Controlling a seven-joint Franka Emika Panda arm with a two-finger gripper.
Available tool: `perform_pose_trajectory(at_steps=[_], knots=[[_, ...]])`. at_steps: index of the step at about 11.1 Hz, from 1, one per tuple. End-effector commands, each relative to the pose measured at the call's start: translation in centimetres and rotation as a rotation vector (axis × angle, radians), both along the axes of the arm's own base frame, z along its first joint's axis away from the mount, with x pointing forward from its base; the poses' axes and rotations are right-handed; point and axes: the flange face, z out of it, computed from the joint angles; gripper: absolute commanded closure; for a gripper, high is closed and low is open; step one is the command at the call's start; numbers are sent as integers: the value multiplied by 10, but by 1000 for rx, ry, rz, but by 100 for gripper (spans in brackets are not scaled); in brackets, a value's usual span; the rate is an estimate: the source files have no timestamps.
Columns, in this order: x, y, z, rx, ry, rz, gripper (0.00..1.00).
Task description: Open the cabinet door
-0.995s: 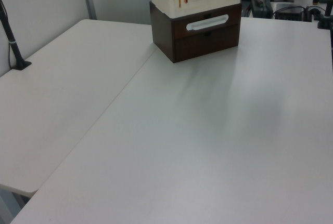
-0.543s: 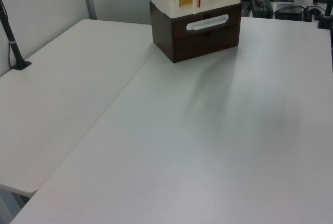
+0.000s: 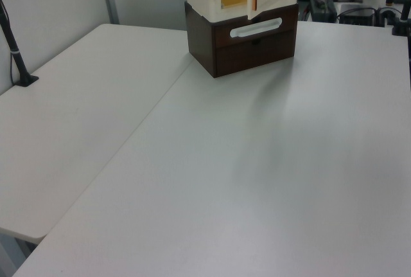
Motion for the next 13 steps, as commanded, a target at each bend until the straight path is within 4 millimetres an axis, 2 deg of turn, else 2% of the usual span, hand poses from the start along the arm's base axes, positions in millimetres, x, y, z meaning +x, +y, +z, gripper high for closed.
perform_pose_trajectory(at_steps=[1,3,5,7,10,11,13], knots=[[-1,-2,34,21,-86,48,0],[13,-10,46,9,-243,69,0],[28,-43,44,-17,-340,46,0],[45,-80,24,-48,-391,14,0],[49,-111,6,-93,-342,27,0],[46,-113,9,-102,-330,48,0],[38,-117,-1,-119,-200,78,0]])
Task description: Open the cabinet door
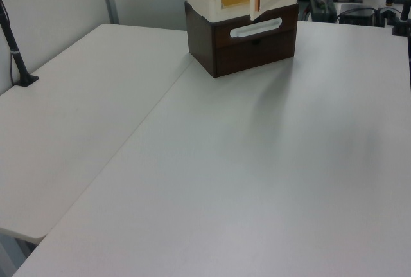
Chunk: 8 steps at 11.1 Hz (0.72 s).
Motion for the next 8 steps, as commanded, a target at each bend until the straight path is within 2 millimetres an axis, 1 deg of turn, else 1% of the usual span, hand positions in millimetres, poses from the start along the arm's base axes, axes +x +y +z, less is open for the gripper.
perform_pose_trajectory(at_steps=[1,3,4,6,7,8], knots=[[-18,-4,0,-30,178,79,0],[-33,-6,3,-19,287,146,0],[-40,-4,7,-6,325,178,0],[-54,13,15,22,378,207,0],[-61,36,20,32,412,246,0],[-71,60,19,33,480,302,0]])
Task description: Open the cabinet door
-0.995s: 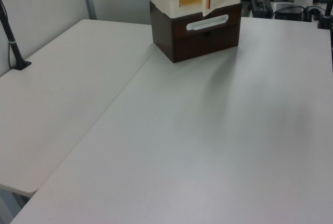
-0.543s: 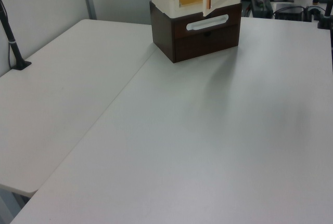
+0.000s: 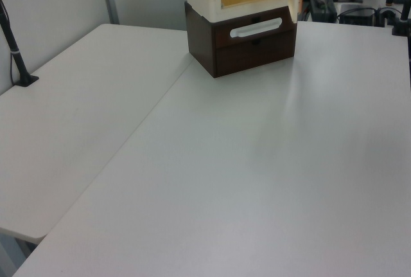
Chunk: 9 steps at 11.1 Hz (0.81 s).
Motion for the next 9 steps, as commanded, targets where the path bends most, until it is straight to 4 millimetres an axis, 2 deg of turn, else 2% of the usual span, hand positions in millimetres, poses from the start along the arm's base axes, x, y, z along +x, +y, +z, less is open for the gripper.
perform_pose_trajectory(at_steps=[1,2,3,6,9], knots=[[-35,64,-2,25,208,188,0],[-45,79,-8,39,292,268,0],[-55,85,-11,65,346,320,0],[-92,88,-16,85,431,394,0],[-95,81,-21,92,460,375,0]])
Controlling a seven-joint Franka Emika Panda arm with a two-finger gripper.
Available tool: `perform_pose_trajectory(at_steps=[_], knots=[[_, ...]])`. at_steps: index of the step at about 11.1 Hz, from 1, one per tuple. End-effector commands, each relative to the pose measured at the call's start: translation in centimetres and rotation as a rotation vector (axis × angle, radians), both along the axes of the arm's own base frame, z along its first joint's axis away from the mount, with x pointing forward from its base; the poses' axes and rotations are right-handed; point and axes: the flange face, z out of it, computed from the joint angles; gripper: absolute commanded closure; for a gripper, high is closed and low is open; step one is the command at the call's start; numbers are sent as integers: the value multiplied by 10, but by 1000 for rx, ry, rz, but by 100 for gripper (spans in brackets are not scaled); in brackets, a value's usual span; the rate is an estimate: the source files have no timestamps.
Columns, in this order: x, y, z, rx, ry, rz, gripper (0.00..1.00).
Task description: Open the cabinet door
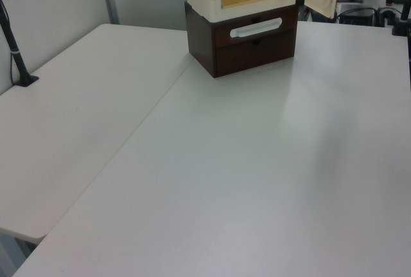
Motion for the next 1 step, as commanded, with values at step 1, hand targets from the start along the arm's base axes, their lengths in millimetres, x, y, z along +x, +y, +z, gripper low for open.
perform_pose_trajectory(at_steps=[1], knots=[[-13,-3,-7,20,32,19,0]])
